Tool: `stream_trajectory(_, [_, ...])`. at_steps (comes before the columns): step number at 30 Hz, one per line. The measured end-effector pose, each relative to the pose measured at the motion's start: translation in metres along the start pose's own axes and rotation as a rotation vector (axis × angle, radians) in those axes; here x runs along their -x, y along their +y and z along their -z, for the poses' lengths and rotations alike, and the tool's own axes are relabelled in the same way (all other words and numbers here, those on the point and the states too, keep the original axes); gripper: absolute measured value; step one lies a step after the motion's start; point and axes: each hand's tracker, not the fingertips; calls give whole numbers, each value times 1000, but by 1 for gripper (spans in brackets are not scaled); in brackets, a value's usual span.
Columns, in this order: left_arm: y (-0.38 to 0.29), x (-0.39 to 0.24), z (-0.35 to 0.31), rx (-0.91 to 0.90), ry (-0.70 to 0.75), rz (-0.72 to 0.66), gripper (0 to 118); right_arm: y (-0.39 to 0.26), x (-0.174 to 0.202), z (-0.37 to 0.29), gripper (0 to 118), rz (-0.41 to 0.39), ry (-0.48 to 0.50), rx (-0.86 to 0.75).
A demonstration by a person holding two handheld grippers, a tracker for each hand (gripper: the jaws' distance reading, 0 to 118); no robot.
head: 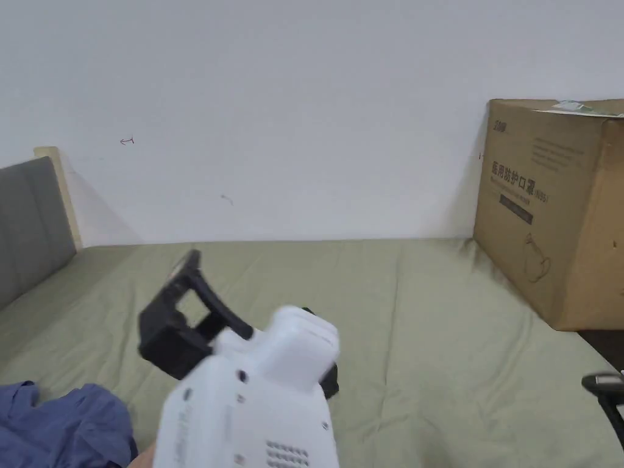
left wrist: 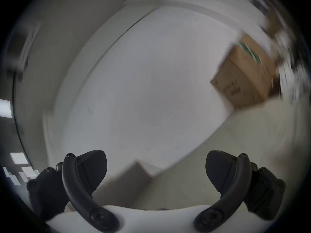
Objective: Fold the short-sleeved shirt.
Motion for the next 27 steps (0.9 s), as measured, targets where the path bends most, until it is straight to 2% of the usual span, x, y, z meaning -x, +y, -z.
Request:
stream_trajectory(3, [-7,33,7,76,-52,-365,116,-15,58,-23,118,-453,142,-151])
stream_trajectory(5, [-22,47,8,79,-78,-536,117,-40,84,-36,118,-844,204,-249])
stream_trajectory(7, [-35,51,5,81,-73,-607,117,-71,96,-36,118,-1220,210,-310])
stream_trajectory(8, [-40,49,4,87,-59,-607,117,-85,97,-35,118,-1354,201,-320])
stream_trajectory(9, [-44,48,3,97,-60,-597,117,-96,95,-32,118,-1442,187,-303])
stream_trajectory(10, [-47,47,3,119,-64,-587,117,-101,91,-26,118,-1474,165,-266])
stream_trajectory(14, [-55,37,-3,157,-76,-535,117,-104,78,-21,118,-1406,94,-273])
stream_trajectory(17, [-54,31,-8,137,-63,-495,117,-105,75,-22,118,-1346,126,-233])
stream_trajectory(21, [-48,26,-12,91,-42,-441,116,-104,75,-25,118,-1344,136,-235])
stream_trajectory(25, [-42,22,-16,50,-50,-413,116,-107,77,-34,118,-1326,169,-309])
stream_trajectory(27, [-40,20,-18,38,-62,-418,116,-108,81,-34,118,-1323,154,-325])
